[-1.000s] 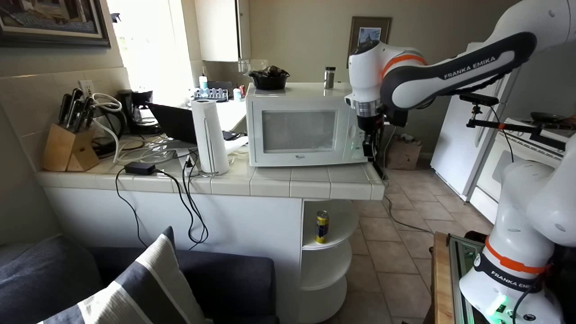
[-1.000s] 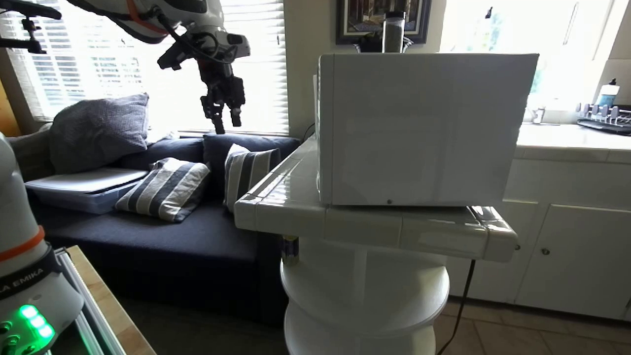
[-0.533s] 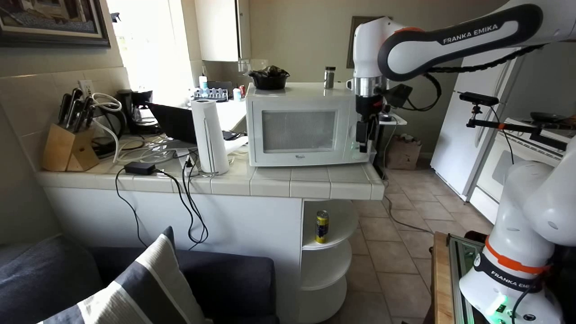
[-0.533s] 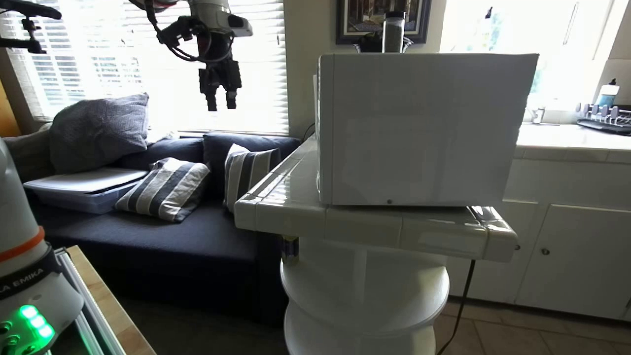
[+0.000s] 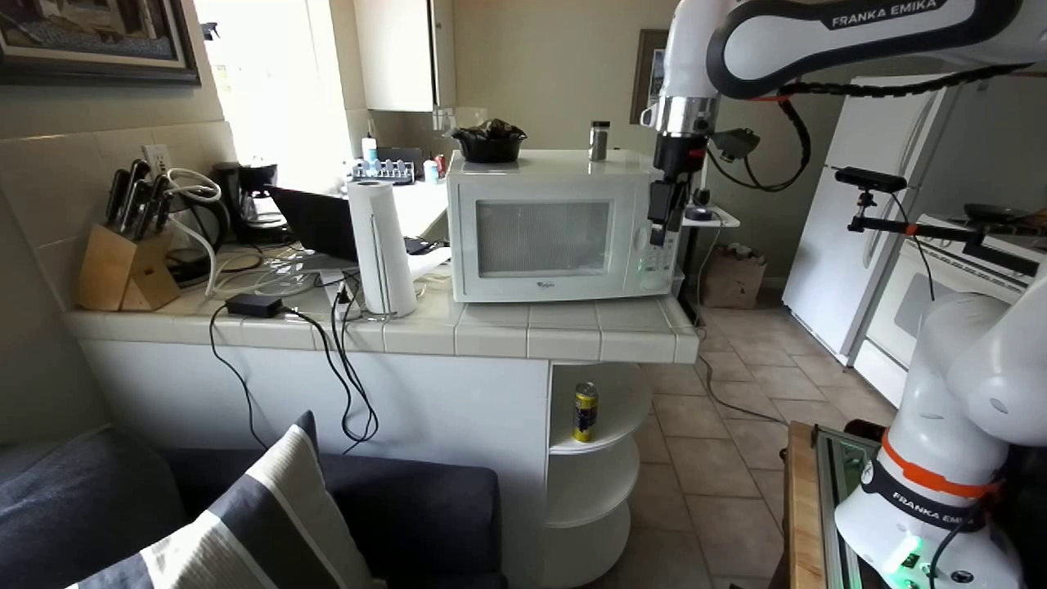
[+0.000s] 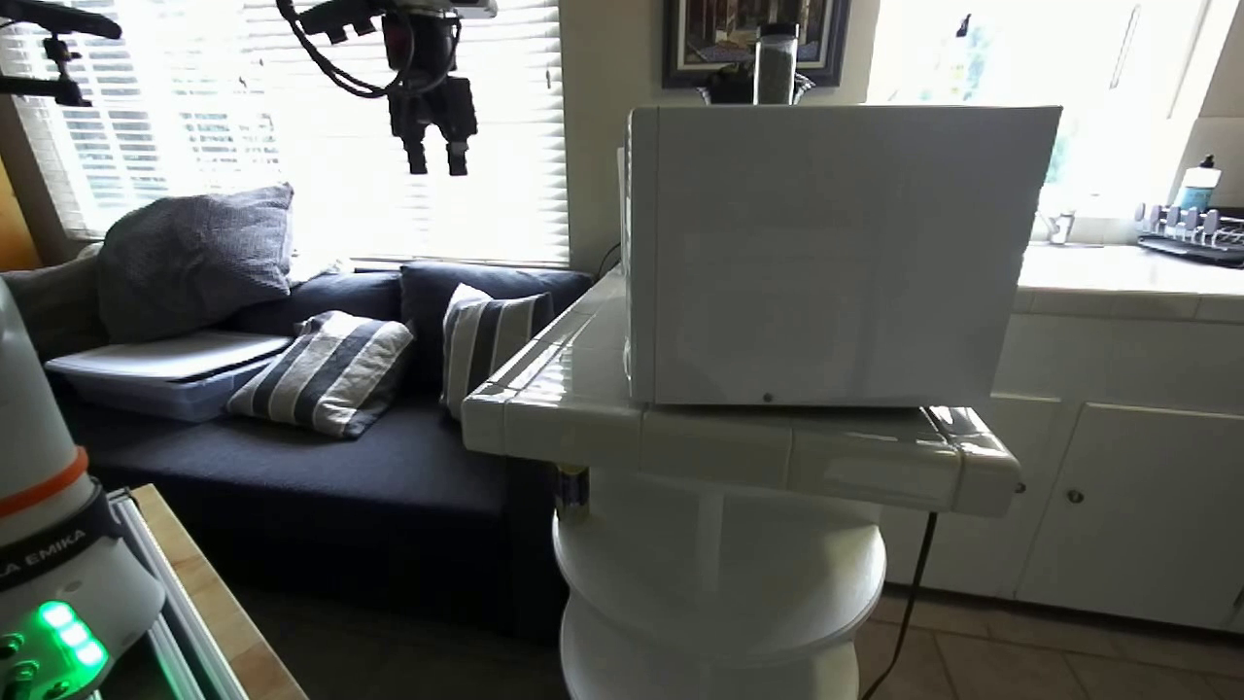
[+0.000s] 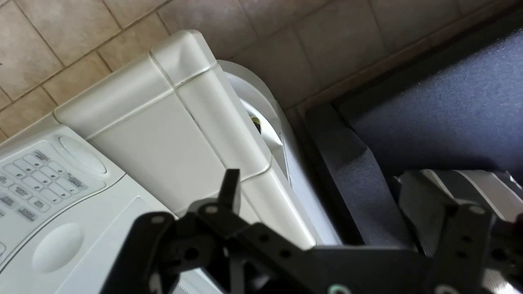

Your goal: Close the microwave door

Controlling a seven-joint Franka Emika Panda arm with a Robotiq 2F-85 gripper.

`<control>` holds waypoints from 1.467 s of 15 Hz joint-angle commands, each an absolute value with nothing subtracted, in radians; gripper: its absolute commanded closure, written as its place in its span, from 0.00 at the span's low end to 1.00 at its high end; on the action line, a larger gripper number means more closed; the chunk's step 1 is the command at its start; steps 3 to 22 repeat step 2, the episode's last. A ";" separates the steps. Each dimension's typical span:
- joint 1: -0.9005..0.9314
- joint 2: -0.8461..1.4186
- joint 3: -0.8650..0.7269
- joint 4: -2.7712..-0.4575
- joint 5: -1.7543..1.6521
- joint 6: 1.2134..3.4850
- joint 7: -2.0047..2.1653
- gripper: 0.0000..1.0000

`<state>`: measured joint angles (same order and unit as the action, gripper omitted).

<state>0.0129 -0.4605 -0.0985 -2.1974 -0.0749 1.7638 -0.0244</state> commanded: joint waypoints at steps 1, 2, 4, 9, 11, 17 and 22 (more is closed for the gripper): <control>-0.009 -0.460 -0.081 -2.196 -0.066 1.763 -0.032 0.00; -0.009 -0.459 -0.081 -2.196 -0.066 1.763 -0.033 0.00; -0.009 -0.459 -0.081 -2.196 -0.066 1.763 -0.033 0.00; -0.009 -0.459 -0.081 -2.196 -0.066 1.763 -0.033 0.00; -0.009 -0.459 -0.081 -2.196 -0.066 1.763 -0.033 0.00; -0.009 -0.459 -0.081 -2.196 -0.066 1.763 -0.033 0.00; -0.009 -0.459 -0.081 -2.196 -0.066 1.763 -0.033 0.00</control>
